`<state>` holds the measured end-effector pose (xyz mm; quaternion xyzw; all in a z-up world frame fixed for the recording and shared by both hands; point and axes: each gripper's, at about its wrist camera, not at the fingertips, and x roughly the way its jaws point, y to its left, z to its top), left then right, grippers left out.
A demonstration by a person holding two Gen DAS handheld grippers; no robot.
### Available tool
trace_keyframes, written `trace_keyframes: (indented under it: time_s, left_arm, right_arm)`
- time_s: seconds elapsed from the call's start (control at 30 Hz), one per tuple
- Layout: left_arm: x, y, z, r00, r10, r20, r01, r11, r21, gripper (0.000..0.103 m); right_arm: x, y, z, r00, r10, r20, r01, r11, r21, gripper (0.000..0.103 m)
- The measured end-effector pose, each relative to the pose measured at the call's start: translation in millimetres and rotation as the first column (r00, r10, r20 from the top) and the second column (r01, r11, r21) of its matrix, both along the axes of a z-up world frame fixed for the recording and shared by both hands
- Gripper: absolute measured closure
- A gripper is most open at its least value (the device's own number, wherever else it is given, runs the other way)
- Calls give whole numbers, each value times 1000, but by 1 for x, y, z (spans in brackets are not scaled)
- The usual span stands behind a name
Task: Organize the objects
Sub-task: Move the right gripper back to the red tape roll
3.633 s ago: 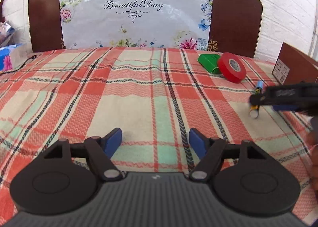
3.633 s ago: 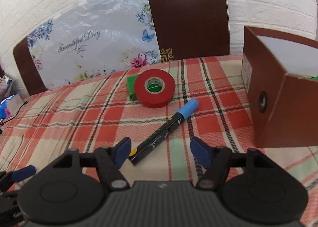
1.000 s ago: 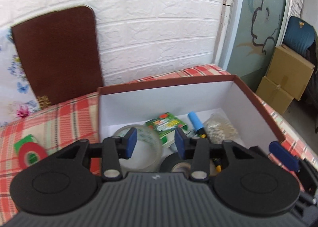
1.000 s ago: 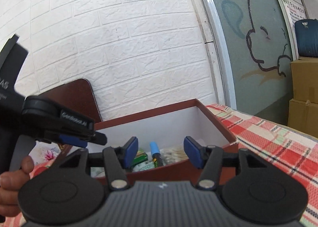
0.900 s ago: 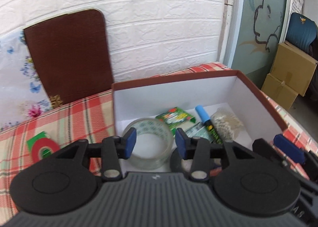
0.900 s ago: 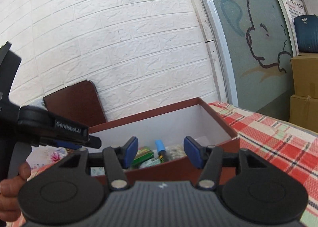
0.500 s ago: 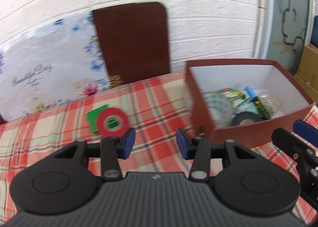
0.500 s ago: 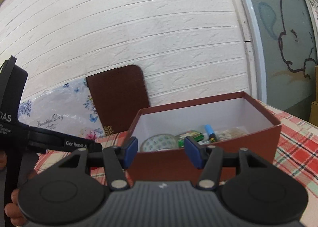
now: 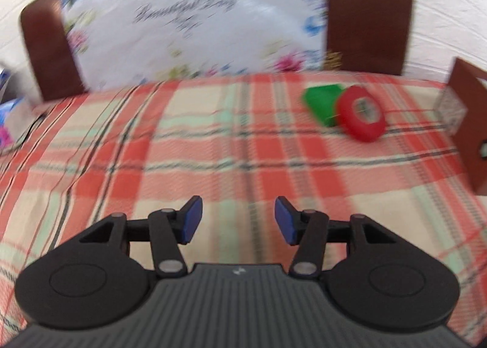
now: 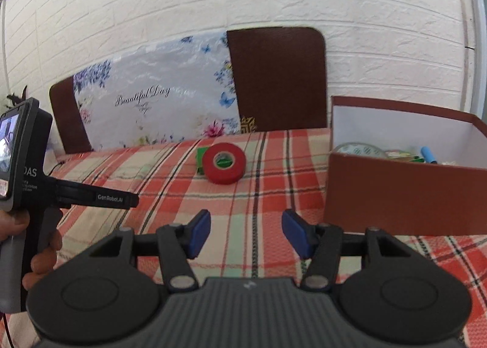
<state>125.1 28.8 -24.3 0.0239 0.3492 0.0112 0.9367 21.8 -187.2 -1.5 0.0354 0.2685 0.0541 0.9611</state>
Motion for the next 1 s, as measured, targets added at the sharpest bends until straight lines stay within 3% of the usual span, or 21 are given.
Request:
trace_keyframes:
  time_s: [0.07,0.17,0.2,0.27,0.37,0.57,0.6,0.63,0.8,1.0]
  left_arm:
    - [-4,19,-15,999,18,34,-17,999,-44,34]
    - [-15,24,-21,993,-2,118,10,998,-69,32]
    - [-14,21,-22,992,-15,124,23,998,-61,32]
    - [-15,16,-23,990,-29,138,35,998,-43,32]
    - [-13,19,-25,989,-33,142,43,997,-69,32]
    - [-12,20,-27,989,-30,142,41,997,-73,30]
    - [-12,20,-27,990,-28,141,39,996,-75,30]
    - [-12,20,-27,990,-27,141,38,996,-75,30]
    - [-11,20,-27,990,-26,141,38,996,-80,29]
    - [-12,20,-27,990,-26,140,38,996,-82,29]
  right_arm:
    - [15,9,-7,1000,23,-18,-24,1000,-13,48]
    - [43,19,-13,999,38,-14,-39,998,-48,44]
    - [56,21,-15,999,43,-7,-44,997,-62,38]
    - [79,28,-18,999,49,11,-48,995,-84,17]
    - [117,39,-22,998,53,21,-50,993,-105,17]
    - [186,48,-42,998,25,-53,-29,997,-68,15]
    - [192,49,-46,998,23,-60,-27,997,-73,16]
    - [196,49,-49,997,42,-71,-46,997,-65,27]
    - [176,44,-48,992,53,-117,-59,997,-51,28]
    - [90,29,-46,975,141,-172,-163,979,-122,28]
